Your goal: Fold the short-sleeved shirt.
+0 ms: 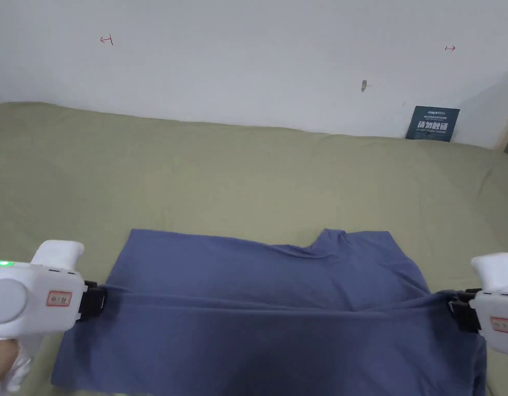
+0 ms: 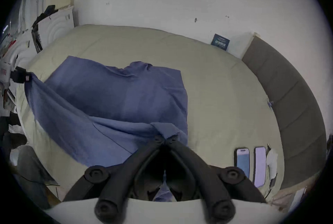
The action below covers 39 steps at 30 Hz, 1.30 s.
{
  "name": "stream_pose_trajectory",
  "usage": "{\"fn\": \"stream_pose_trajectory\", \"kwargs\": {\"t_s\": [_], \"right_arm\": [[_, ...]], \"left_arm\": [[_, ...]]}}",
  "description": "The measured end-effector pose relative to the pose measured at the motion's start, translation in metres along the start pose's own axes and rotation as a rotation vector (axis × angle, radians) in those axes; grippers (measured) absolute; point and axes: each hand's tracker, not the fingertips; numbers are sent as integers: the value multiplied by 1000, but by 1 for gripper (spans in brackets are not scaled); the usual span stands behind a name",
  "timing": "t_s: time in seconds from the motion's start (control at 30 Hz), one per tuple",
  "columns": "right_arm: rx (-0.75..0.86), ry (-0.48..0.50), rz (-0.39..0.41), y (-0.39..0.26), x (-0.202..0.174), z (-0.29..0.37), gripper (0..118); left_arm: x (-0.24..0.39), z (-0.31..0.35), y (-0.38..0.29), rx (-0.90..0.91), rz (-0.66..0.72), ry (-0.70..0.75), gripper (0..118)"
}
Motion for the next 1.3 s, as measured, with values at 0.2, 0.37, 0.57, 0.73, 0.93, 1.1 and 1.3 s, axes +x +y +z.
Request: {"fn": "stream_pose_trajectory", "kwargs": {"t_s": [0.2,0.37,0.57,0.73,0.93,1.1,1.3], "right_arm": [[-54,27,-31,8,8,-60,0],[-107,1,-87,-8,11,-82,65],[183,31,-207,-32,8,-2,89],[285,111,-277,-66,-16,73,62],[296,-39,-214,-104,-55,103,0],[248,2,-245,-112,-53,93,0],[192,-8,-309,-115,-25,77,0]], "left_arm": [[6,-50,6,-92,-44,51,6],[-7,-62,-5,-11,60,109,88],[-9,12,-28,236,123,87,87],[14,75,-78,361,143,93,46],[19,80,-135,278,116,100,0],[11,52,-132,162,135,65,5],[-1,-9,-97,77,160,45,98]]}}
